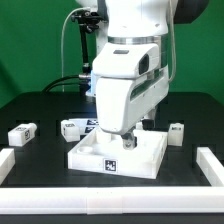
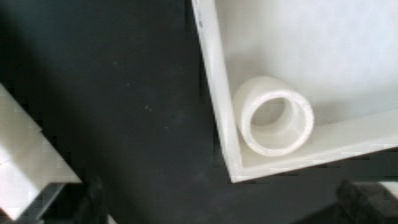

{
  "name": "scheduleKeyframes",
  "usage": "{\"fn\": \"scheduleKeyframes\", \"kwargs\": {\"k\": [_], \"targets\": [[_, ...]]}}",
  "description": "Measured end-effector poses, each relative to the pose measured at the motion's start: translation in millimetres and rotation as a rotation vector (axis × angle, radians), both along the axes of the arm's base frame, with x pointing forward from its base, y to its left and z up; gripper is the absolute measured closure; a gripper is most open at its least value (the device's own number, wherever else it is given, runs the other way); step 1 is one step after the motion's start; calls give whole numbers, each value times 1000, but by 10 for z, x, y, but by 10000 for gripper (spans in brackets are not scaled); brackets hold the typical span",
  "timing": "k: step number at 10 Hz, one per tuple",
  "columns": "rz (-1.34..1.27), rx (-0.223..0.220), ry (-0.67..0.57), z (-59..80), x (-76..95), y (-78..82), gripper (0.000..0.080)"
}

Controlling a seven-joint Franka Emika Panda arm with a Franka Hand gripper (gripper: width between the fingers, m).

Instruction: Assemble one leg

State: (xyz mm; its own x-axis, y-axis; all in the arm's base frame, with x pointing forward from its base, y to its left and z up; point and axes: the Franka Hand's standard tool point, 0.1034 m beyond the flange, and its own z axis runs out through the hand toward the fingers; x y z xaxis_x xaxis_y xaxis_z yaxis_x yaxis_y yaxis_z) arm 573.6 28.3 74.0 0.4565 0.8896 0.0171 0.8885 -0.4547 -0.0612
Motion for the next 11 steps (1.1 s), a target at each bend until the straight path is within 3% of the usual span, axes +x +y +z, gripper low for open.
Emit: {"fn": "scheduleKeyframes", "kwargs": {"k": [9,11], "targets": [[0,-1,1,-2,-2,-8,150],[6,-2,-8,-42,-108,-72,150]]}}
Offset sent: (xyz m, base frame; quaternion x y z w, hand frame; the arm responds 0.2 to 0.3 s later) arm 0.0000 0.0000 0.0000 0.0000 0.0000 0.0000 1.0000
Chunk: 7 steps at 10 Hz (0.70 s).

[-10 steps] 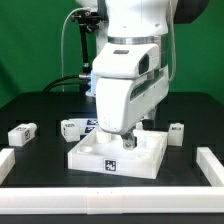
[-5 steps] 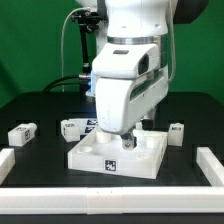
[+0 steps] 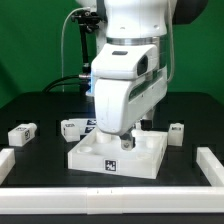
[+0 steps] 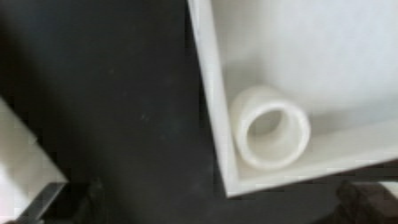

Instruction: Assemble one leg

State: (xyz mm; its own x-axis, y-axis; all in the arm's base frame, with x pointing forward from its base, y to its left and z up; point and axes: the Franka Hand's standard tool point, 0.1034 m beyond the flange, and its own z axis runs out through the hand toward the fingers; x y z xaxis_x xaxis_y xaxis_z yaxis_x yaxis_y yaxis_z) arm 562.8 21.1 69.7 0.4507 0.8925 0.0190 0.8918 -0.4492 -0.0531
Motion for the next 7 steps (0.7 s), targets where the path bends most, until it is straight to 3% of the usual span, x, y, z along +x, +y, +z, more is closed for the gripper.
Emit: {"fn": "scheduleKeyframes", "kwargs": {"k": [4,7], "targets": [[-7,-6,-25,-8,-726,59,150],[-11,-7,-21,-18,-754,65,150]]}}
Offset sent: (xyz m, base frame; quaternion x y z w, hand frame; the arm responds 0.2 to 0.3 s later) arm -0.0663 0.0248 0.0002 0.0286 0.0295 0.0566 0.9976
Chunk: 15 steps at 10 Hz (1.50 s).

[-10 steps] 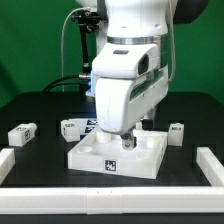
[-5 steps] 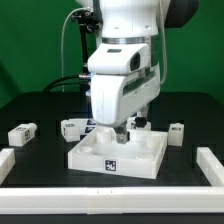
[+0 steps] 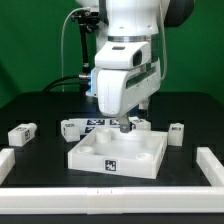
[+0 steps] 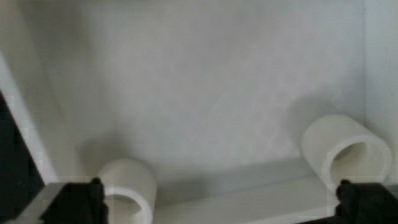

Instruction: Assemble one leg

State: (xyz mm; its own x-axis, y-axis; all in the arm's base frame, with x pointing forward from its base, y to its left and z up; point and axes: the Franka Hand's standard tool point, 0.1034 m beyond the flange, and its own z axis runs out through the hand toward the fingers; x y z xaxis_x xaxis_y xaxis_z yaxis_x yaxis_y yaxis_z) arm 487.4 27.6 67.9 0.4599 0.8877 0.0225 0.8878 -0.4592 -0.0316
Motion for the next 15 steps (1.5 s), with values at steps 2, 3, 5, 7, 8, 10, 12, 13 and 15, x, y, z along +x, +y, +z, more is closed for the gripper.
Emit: {"fn": "scheduleKeyframes", "kwargs": {"k": [2,3,5,7,8,10,12,13,15], "targets": [[68,1,0,-50,33,-28,150],[106,2,-4,-127,-117,-55,150],[131,2,-8,-248,-505,-88,150],[110,8,1,-446,-693,-150,150],[106,11,14,-513,-733,-154,150],[109,13,20,-550,-734,-140,150],[104,14,28,-585,-755,-156,150],[99,14,26,-573,-746,-147,150],[98,14,29,-584,-757,-152,271]]}}
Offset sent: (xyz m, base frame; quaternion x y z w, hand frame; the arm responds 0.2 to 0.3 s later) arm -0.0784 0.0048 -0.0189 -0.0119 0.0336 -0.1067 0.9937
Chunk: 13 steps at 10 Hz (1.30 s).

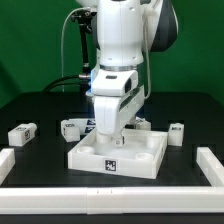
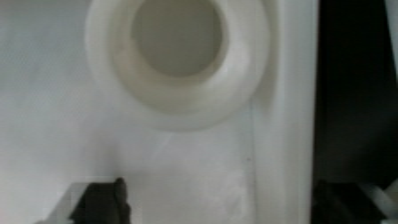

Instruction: Assemble one leg

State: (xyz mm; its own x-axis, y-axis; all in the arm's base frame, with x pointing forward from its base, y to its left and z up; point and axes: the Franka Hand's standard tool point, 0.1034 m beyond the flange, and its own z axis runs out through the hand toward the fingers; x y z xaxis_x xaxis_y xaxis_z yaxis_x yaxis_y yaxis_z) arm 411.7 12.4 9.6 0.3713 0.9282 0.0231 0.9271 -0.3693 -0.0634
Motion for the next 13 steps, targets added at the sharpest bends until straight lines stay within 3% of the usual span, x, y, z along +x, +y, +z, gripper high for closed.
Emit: {"fn": "scheduleKeyframes", "kwargs": {"k": [1,2,3,4,10,13], "targets": [[0,0,1,-2,-4,0,466],[0,0,1,-3,-6,0,466],[0,0,1,-4,-7,0,649],[-1,0,-6,4,9,-1,738],[4,0,-7,4,18,-2,738],[144,-7,-41,1,307,71,738]]}}
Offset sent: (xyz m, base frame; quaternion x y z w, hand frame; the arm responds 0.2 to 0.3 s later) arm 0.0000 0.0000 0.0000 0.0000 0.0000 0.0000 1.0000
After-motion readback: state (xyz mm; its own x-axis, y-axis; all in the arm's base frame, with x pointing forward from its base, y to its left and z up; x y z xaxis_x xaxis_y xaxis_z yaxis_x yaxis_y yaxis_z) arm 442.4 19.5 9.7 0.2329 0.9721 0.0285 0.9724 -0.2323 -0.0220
